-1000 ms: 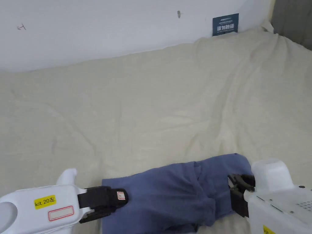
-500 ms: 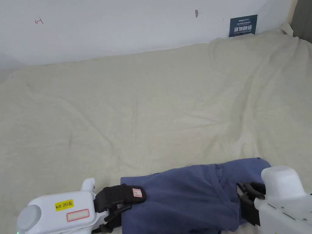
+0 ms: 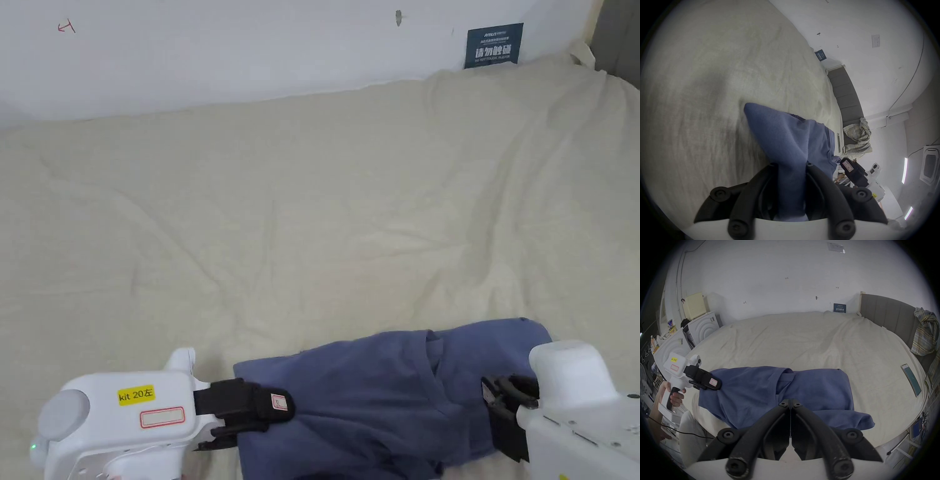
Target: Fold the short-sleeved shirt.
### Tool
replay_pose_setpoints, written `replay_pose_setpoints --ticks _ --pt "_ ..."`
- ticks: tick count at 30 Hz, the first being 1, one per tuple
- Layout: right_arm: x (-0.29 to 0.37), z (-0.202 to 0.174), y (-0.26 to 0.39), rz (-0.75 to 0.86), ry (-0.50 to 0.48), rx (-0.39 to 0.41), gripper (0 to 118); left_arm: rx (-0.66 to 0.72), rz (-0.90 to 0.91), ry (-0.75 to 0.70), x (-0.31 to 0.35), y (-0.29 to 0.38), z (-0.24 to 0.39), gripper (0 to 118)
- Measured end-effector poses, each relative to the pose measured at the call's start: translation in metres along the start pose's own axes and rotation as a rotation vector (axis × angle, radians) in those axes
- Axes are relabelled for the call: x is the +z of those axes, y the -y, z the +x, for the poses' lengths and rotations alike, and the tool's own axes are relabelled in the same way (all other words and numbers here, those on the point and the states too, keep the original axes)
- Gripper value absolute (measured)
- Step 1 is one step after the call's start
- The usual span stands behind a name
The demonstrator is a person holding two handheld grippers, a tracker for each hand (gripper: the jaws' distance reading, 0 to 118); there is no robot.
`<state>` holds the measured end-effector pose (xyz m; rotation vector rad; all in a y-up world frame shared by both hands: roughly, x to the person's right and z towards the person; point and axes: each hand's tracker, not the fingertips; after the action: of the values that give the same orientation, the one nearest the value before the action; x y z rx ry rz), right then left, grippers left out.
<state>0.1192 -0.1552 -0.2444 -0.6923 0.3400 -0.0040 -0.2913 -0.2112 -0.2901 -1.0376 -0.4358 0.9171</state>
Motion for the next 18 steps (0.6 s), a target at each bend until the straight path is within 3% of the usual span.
replay_pose_setpoints --ticks 5,13,18 --pt "0.007 0.007 0.001 0.007 0.014 -0.001 0 -0.066 0.035 -0.059 0.048 0.008 0.001 19" --pt "0.006 0.018 0.009 -0.004 0.03 -0.034 0 0.017 0.134 -0.219 0.124 0.015 -0.021 19" --pt "0.008 0.019 0.01 0.02 0.04 -0.053 0 0.055 0.145 -0.202 0.127 0.026 0.009 19"
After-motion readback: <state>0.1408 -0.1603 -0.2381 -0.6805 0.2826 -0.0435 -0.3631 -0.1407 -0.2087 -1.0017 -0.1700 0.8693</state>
